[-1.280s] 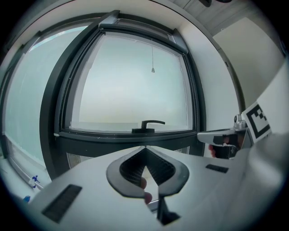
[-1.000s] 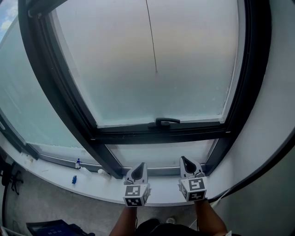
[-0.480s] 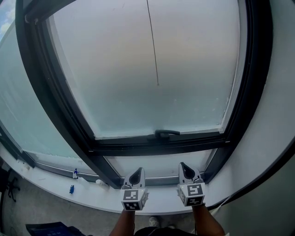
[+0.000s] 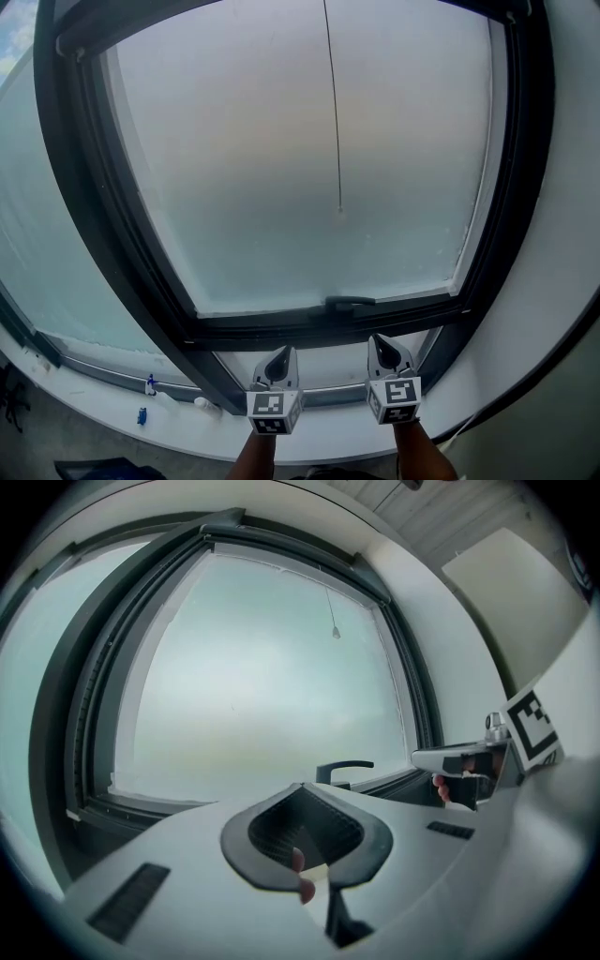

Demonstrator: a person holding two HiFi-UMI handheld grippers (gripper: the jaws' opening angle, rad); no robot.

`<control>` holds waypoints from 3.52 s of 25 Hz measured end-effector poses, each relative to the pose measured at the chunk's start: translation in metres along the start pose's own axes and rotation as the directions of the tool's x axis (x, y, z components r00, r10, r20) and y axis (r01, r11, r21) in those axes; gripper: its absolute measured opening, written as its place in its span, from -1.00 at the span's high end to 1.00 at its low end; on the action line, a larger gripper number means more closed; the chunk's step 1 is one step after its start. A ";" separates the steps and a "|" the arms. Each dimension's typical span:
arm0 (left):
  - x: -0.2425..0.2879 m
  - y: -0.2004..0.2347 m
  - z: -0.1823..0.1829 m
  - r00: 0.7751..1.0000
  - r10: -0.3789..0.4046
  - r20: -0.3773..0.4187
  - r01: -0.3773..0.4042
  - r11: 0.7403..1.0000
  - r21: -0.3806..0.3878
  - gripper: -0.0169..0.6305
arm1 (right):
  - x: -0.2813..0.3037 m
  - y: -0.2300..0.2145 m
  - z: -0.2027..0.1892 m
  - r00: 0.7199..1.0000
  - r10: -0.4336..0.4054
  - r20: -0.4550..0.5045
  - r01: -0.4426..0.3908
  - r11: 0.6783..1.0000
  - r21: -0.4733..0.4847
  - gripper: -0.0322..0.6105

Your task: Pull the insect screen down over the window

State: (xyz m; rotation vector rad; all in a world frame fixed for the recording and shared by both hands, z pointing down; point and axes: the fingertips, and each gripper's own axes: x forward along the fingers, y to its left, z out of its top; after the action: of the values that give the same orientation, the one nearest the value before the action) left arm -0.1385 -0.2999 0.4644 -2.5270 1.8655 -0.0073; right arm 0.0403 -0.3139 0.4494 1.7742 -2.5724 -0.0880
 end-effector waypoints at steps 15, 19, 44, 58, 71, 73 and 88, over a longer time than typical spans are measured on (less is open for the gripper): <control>0.043 0.010 0.088 0.986 -0.083 0.144 0.047 0.971 0.236 0.94 | 0.033 0.002 0.079 0.990 0.006 0.142 0.009 0.995 -0.102 0.89; 0.054 0.013 0.107 0.987 -0.059 0.149 0.018 0.965 0.263 0.94 | 0.038 -0.005 0.098 0.988 0.003 0.154 0.016 0.993 -0.120 0.89; 0.079 0.027 0.267 0.948 0.000 0.318 -0.188 0.807 0.560 0.94 | 0.057 -0.036 0.258 0.955 0.004 0.298 0.127 0.899 -0.419 0.89; 0.078 0.028 0.351 0.898 0.032 0.438 -0.354 0.642 0.680 0.94 | 0.066 -0.030 0.336 0.930 0.029 0.366 0.226 0.739 -0.634 0.89; 0.075 0.016 0.452 0.879 0.047 0.475 -0.467 0.284 0.837 0.94 | 0.078 -0.020 0.420 0.884 0.038 0.466 0.398 0.461 -0.793 0.89; 0.080 0.018 0.458 0.884 0.062 0.464 -0.464 0.238 0.853 0.94 | 0.077 -0.021 0.434 0.875 0.036 0.482 0.424 0.422 -0.801 0.89; 0.066 0.012 0.562 0.778 0.078 0.624 -0.629 0.094 0.772 0.93 | 0.079 -0.025 0.519 0.833 0.018 0.553 0.540 0.189 -0.820 0.89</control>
State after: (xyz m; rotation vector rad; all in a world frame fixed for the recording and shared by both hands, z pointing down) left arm -0.1286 -0.3679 -0.0972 -0.9596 1.4152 -0.4466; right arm 0.0126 -0.3777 -0.0714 1.5787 -1.4006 -1.8711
